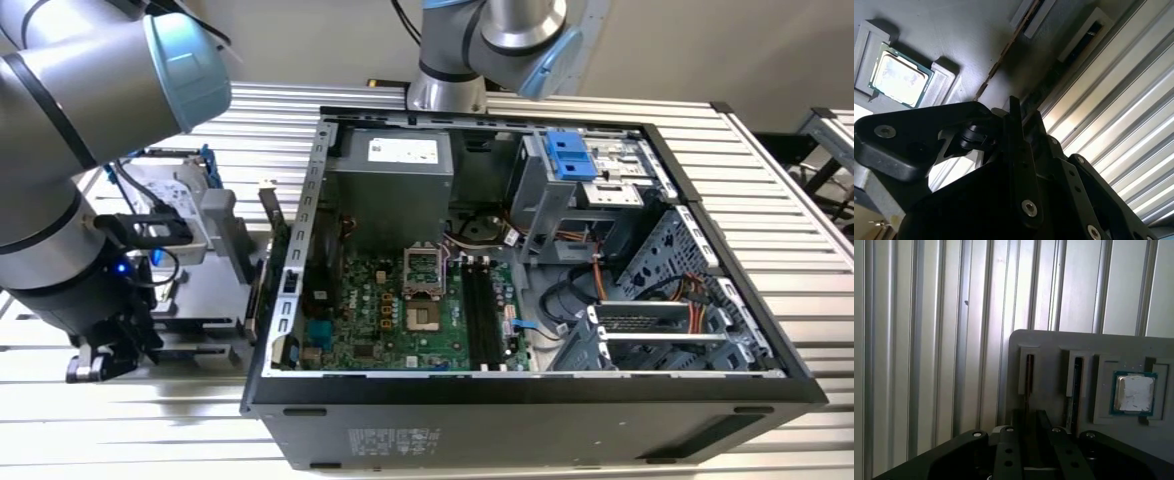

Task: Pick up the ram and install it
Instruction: 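Pick up the ram and move it above insertion slot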

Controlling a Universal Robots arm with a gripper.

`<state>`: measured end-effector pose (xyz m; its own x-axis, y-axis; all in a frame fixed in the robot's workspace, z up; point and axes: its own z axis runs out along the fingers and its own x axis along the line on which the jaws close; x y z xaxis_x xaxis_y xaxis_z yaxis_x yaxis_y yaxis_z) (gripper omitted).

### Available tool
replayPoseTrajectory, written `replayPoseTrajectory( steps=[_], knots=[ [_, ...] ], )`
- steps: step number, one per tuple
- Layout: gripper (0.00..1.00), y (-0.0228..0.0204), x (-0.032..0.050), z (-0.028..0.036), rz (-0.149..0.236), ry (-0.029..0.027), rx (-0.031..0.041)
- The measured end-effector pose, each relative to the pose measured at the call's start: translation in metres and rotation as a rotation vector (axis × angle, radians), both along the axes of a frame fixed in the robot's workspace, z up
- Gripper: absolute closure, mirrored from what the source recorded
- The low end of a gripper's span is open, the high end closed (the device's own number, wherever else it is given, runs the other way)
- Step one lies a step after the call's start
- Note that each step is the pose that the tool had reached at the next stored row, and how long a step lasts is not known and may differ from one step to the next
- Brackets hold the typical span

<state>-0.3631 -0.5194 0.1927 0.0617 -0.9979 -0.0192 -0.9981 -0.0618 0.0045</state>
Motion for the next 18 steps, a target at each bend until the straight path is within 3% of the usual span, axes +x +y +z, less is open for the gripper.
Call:
replayPoseTrajectory(
  steps=[9, 10, 18],
  knots=[
    [0.00, -0.0003, 0.0000, 0.0000, 0.000, 0.0001, -0.0001],
    [1.00, -0.0003, 0.0000, 0.0000, 0.000, 0.0001, -0.0001],
    [1.00, -0.0006, 0.0000, 0.0001, 0.000, 0.0001, -0.0001]
  ],
)
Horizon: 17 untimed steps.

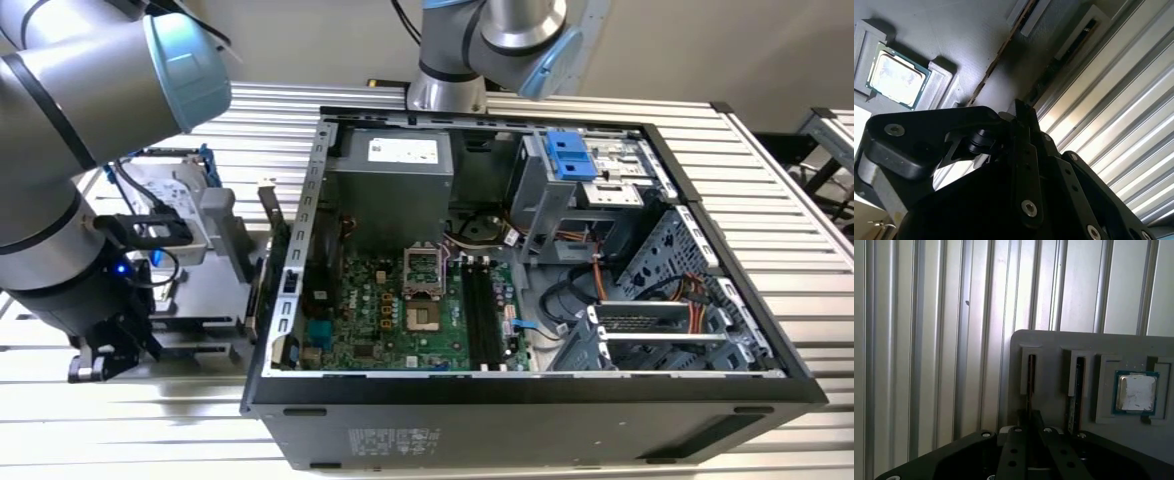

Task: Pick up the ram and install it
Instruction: 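Pick up the ram and move it above insertion slot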

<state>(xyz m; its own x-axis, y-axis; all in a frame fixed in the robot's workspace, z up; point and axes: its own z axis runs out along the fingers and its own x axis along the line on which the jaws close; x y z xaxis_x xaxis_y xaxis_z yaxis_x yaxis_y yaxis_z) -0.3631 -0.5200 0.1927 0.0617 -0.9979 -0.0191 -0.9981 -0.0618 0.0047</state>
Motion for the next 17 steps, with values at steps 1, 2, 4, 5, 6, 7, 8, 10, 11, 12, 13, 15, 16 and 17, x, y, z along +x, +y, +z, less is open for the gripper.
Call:
replayPoseTrajectory(
  steps=[1, 2, 4, 5, 6, 7, 8, 10, 11, 12, 13, 15, 16, 17],
  knots=[
    [1.00, -0.0001, 0.0000, 0.0000, 0.000, -0.0001, 0.0000],
    [1.00, -0.0001, 0.0000, 0.0000, 0.000, 0.0000, 0.0000],
    [1.00, -0.0002, 0.0000, 0.0001, 0.000, -0.0002, 0.0001],
    [1.00, -0.0002, 0.0000, 0.0005, 0.000, -0.0002, 0.0001],
    [1.00, -0.0002, 0.0000, 0.0013, 0.000, 0.0000, -0.0001],
    [1.00, -0.0002, 0.0000, 0.0023, 0.000, 0.0000, -0.0001],
    [1.00, -0.0002, 0.0000, 0.0032, 0.000, 0.0000, -0.0001],
    [1.00, -0.0002, 0.0000, 0.0050, 0.000, 0.0000, 0.0000],
    [1.00, -0.0002, 0.0000, 0.0059, 0.000, 0.0000, 0.0000],
    [1.00, -0.0002, 0.0000, 0.0068, 0.000, 0.0000, 0.0000],
    [1.00, -0.0002, 0.0000, 0.0077, 0.000, 0.0000, 0.0000],
    [1.00, -0.0002, 0.0000, 0.0092, 0.000, 0.0000, 0.0000],
    [1.00, -0.0002, 0.0000, 0.0101, 0.000, -0.0001, 0.0000],
    [1.00, -0.0002, 0.0000, 0.0112, 0.000, 0.0000, 0.0000]
  ],
)
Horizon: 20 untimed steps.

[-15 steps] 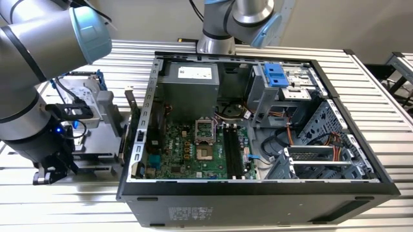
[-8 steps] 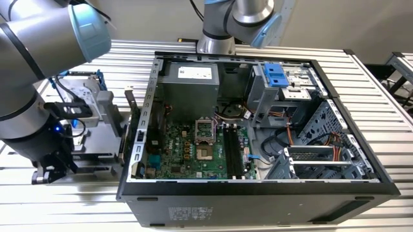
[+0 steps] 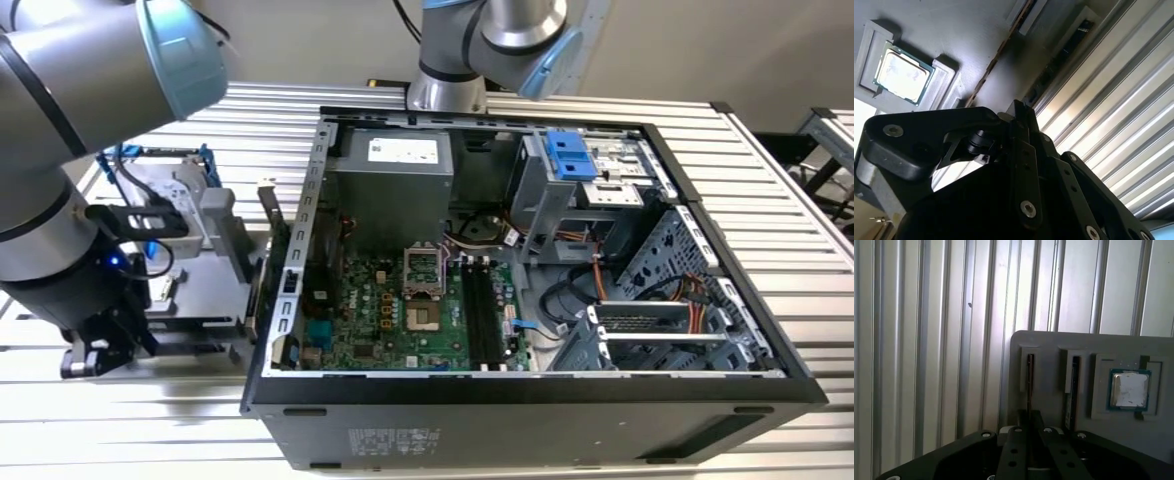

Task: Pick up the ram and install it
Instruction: 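Pick up the ram and move it above insertion slot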

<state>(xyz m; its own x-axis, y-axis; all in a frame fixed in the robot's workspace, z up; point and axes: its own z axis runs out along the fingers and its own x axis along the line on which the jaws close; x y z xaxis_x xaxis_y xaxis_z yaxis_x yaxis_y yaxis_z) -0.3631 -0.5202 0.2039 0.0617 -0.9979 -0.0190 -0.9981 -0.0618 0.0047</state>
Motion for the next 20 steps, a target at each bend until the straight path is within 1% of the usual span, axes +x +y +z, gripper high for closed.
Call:
replayPoseTrajectory(
  steps=[13, 20],
  knots=[
    [1.00, 0.0001, 0.0000, 0.0183, 0.000, 0.0000, -0.0004],
    [1.00, 0.0001, 0.0000, 0.0252, 0.000, -0.0001, -0.0004]
  ],
)
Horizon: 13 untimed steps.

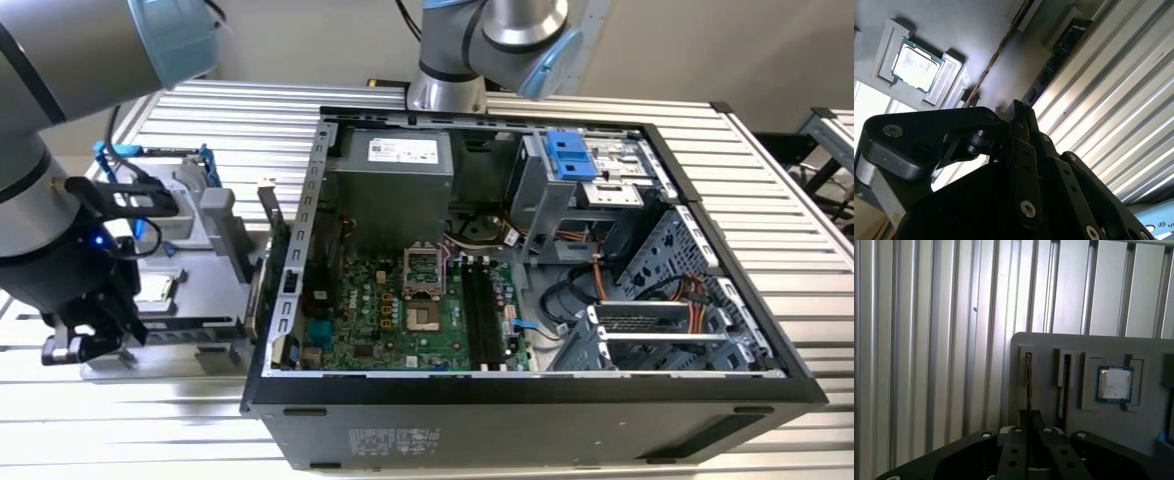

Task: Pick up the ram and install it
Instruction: 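Pick up the ram and move it above insertion slot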

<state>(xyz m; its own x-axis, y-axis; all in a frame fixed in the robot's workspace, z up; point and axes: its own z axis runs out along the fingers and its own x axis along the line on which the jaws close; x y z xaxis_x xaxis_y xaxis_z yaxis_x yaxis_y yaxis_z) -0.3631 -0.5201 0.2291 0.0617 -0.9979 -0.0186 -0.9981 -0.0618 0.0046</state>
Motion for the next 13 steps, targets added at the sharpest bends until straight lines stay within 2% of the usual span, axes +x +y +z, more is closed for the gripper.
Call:
replayPoseTrajectory(
  steps=[13],
  knots=[
    [1.00, 0.0000, 0.0000, 0.0160, -0.008, 0.0000, 0.0000]
  ],
)
